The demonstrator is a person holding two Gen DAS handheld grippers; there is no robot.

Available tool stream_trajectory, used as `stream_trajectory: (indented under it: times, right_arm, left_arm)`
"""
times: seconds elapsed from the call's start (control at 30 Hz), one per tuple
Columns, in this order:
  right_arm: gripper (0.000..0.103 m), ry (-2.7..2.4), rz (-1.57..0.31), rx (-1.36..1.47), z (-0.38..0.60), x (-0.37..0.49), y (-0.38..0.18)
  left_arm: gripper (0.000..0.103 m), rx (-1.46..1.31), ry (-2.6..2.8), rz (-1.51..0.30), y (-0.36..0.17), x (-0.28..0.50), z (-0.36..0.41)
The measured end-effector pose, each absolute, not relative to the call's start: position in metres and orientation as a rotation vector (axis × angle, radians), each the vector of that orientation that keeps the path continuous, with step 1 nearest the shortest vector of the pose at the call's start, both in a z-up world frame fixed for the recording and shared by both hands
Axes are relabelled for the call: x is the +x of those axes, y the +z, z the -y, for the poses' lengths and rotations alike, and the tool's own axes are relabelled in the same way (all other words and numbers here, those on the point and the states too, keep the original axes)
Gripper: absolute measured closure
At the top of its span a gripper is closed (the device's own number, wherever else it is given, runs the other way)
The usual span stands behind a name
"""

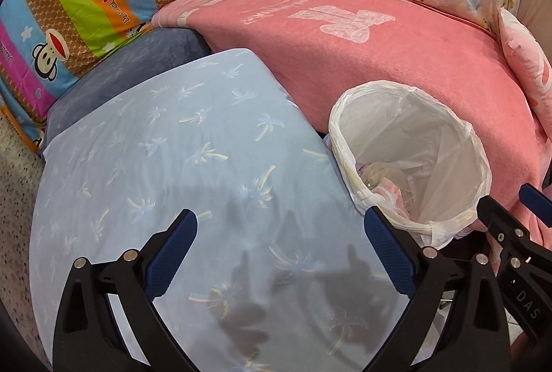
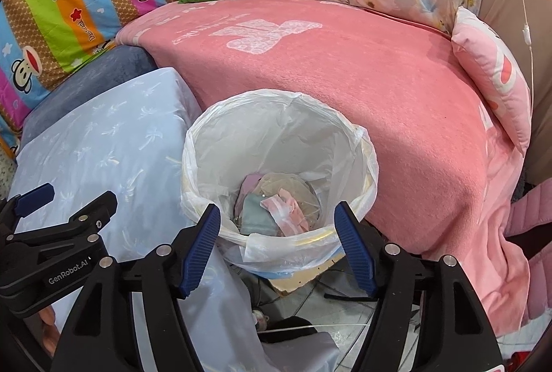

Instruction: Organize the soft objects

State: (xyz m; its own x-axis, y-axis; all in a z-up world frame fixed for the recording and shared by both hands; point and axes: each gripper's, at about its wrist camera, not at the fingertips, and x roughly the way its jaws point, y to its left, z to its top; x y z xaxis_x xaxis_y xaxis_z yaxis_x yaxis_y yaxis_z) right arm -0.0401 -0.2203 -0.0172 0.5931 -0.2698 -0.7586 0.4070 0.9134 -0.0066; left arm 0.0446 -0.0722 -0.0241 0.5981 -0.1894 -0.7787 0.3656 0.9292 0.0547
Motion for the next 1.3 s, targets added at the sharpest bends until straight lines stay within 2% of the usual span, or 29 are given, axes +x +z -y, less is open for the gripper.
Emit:
stream_trajectory:
  times: [0.3, 0.4, 0.9, 0.97, 1.03, 1.3]
  right_arm:
    - [0.031, -0.401, -0.861, 0.208, 0.224, -0.044, -0.024]
    - [0.019, -0.4, -0.868, 0.208, 0.224, -0.044, -0.026]
    - [0.018, -0.407, -0.856, 0.218, 0.228, -0.051, -0.029]
    - [0.014, -0.409, -0.855, 0.216, 0.228, -0.052, -0.03]
    - [0.006, -0.408, -0.85, 0.217, 0.228, -0.053, -0.03]
    - [0.006, -0.411, -0.851, 0.22, 0.229, -0.056, -0.031]
  left_arm:
    - [0.009, 0.219, -0.325, -0.859, -0.024, 0.04, 0.075]
    - [0.009, 0.216, -0.325, -0.86, -0.025, 0.039, 0.075]
    - [0.009, 0.213, -0.305, -0.868, -0.027, 0.036, 0.079]
    - [0.009, 0.215, -0.302, -0.869, -0.028, 0.036, 0.079]
    - [0.008, 0.216, -0.302, -0.873, -0.028, 0.036, 0.08]
    - [0.007, 0.231, -0.297, -0.871, -0.029, 0.034, 0.083]
